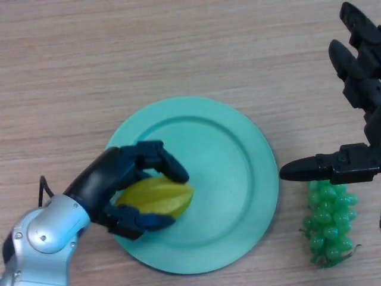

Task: Pick up the yellow starfruit and place it on the plate

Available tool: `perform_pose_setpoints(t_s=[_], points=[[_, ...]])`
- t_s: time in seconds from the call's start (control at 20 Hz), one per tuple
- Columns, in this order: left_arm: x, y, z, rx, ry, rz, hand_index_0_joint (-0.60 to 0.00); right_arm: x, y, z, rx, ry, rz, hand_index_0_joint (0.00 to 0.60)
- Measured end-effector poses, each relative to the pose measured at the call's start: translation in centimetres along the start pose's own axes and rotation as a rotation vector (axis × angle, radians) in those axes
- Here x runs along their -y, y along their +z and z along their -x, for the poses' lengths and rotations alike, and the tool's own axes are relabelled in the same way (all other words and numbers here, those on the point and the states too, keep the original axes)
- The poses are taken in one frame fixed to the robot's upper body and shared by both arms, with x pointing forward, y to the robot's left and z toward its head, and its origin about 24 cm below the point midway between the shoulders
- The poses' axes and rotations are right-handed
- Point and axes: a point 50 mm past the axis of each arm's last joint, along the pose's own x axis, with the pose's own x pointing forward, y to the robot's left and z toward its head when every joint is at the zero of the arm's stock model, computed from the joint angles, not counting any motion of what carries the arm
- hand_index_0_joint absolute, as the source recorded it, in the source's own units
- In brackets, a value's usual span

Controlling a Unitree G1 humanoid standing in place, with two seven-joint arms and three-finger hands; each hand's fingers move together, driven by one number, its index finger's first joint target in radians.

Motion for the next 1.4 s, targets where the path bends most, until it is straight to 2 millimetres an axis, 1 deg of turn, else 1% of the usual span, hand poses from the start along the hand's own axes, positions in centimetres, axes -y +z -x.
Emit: perform_pose_setpoints(t_s=[0.05,0.1,0.2,0.25,0.3,0.35,0.4,0.45,0.5,0.6,0.7,0.8,0.85,0.9,0.95,1.0,1.05,1.15,1.25,1.4], points=[[0.1,-0.1,-0.3,0.020,0.009,-0.103,-0.600,0.0,0.0,0.0,0.000,0.000,0.000,0.000],[0.2,0.1,-0.4,0.043,0.004,-0.110,-0.600,0.0,0.0,0.0,0.001,0.000,0.000,0.000],[0.5,0.2,-1.3,0.091,0.071,-0.084,-0.600,0.0,0.0,0.0,0.001,0.001,0.000,0.000],[0.1,0.5,-1.6,0.123,0.131,-0.100,-0.550,0.0,0.0,0.0,0.000,0.000,0.000,0.000],[-0.2,0.7,-1.6,0.134,0.158,-0.103,-0.450,0.0,0.0,0.0,0.000,0.000,0.000,0.000],[-0.4,0.9,-1.6,0.147,0.178,-0.107,-0.300,0.0,0.1,0.1,0.003,0.000,0.001,0.000],[-0.4,0.9,-1.6,0.152,0.183,-0.109,-0.200,0.0,0.2,0.1,0.008,0.001,0.002,0.000],[-0.4,0.8,-1.7,0.168,0.196,-0.115,-0.050,-0.1,0.5,0.2,0.023,0.003,0.005,0.000],[-0.4,0.8,-1.7,0.182,0.215,-0.115,0.000,-0.1,0.8,0.3,0.034,0.004,0.007,0.000],[-0.6,0.9,-1.5,0.221,0.228,-0.052,0.000,-0.1,0.8,0.3,0.035,0.004,0.008,0.000],[-1.2,1.3,-0.9,0.255,0.250,-0.023,0.000,-0.2,1.3,0.5,0.051,0.006,0.013,0.000],[-2.4,2.6,0.4,0.335,0.281,0.099,0.000,-0.2,1.5,0.6,0.057,0.005,0.015,0.000],[-3.4,3.3,1.4,0.400,0.281,0.228,0.000,-0.2,1.4,0.6,0.053,0.009,0.015,0.000],[-4.0,3.7,2.1,0.435,0.302,0.273,0.000,-0.2,1.4,0.6,0.051,0.013,0.016,0.000],[-4.9,4.1,3.1,0.488,0.323,0.369,0.000,-0.2,1.6,0.8,0.045,0.013,0.018,0.000],[-5.4,4.1,3.6,0.511,0.339,0.381,0.000,-0.1,1.8,0.9,0.048,0.008,0.020,0.000],[-6.2,3.8,4.3,0.546,0.341,0.452,0.000,0.1,1.8,0.9,0.050,0.000,0.023,0.000],[-6.7,3.1,4.9,0.562,0.377,0.528,0.000,0.2,1.8,0.9,0.048,-0.011,0.024,0.000],[-6.7,2.5,4.9,0.532,0.419,0.542,0.000,0.2,1.8,0.9,0.049,-0.010,0.023,0.000],[-7.1,2.4,5.0,0.545,0.473,0.540,0.000,0.2,1.7,1.0,0.046,-0.009,0.022,0.000]])
